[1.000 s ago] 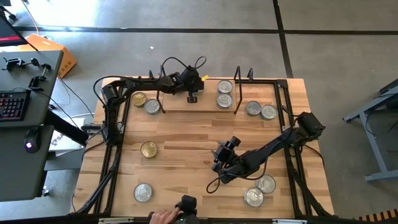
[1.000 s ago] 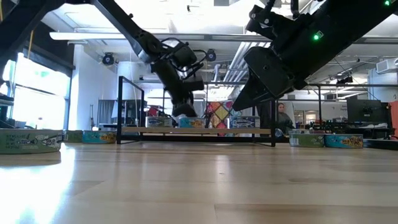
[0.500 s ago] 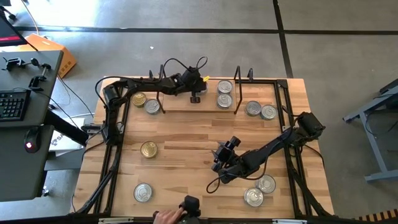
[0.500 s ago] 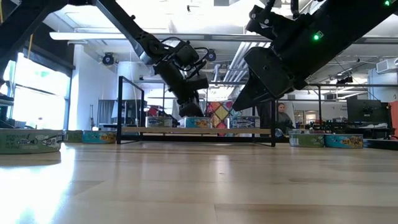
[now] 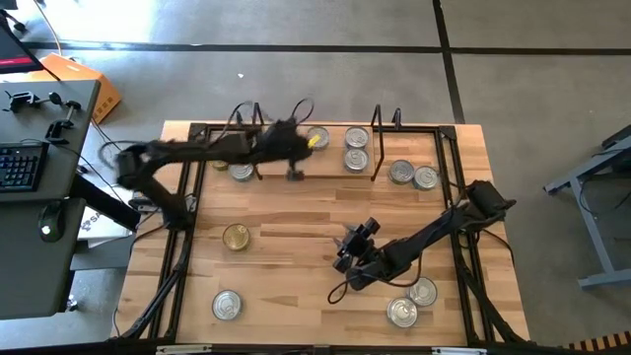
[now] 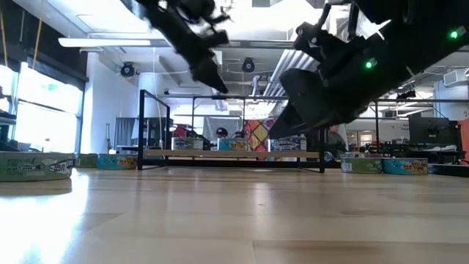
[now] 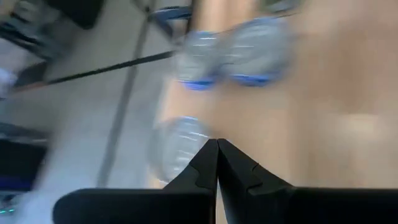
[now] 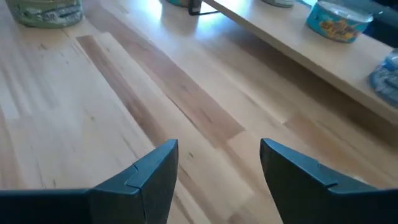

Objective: Stack canned seafood by type on shelf
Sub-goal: Move the green tuna can to the middle of the table

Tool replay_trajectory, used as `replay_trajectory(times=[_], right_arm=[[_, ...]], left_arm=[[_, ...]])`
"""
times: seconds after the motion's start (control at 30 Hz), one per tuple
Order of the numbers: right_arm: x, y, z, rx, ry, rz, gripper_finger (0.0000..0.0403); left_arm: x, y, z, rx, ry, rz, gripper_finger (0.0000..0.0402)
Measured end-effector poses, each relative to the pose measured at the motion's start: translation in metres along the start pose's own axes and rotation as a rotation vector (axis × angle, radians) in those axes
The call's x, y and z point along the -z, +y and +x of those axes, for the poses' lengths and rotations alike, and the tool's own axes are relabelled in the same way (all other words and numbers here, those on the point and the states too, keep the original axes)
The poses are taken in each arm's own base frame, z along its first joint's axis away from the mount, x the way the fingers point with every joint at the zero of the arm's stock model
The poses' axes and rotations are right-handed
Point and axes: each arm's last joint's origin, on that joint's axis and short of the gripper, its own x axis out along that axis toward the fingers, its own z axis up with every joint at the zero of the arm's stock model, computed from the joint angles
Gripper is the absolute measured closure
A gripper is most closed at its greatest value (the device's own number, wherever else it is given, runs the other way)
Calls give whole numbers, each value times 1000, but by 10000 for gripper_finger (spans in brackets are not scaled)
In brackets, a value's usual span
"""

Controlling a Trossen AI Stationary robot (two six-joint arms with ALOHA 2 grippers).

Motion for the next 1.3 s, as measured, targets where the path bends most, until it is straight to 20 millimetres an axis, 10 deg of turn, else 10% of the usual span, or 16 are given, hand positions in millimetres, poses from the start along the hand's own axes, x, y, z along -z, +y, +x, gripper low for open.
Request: replay_trajectory(times=[0.27,0.57,1.0,1.3], right_arm=[[3,14,6,-100,-23,-51,183],[-16,28,3,-268,-132,-160,183],[-37,17,29,-274,-179,-107,183],[-43,16,37,-446,-151,-78,183]], left_arm=[[25,-98,-108,247,-252,-106,401],[89,-187,-144,293,-397,-271,401],[133,-200,-163,190,-55,-346,401],[127,-187,-192,336,278,-345,401]])
